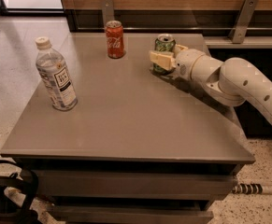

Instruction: Place green can upright

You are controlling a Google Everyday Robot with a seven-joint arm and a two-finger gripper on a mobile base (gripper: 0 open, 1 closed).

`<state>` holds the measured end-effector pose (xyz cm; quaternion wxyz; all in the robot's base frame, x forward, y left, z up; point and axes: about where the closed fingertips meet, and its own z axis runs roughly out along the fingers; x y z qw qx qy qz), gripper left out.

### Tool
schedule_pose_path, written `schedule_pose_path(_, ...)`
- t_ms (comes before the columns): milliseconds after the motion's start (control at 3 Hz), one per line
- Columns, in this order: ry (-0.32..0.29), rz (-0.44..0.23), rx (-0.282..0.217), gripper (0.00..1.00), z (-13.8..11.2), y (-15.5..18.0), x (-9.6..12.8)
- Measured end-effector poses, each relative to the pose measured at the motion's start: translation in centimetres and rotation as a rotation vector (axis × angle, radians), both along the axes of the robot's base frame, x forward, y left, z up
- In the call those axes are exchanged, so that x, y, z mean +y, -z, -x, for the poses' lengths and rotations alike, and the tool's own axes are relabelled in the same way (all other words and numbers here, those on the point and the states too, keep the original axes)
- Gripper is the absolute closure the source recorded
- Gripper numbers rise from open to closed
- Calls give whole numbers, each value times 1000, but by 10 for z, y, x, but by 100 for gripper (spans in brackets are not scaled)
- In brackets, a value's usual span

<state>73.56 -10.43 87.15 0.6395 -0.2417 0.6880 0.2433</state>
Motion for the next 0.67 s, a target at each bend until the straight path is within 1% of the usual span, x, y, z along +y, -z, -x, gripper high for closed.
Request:
schedule_pose_path(333, -4, 0, 0, 0, 0, 0, 2)
schedule_pose_path(667, -4, 0, 0, 0, 0, 0, 3)
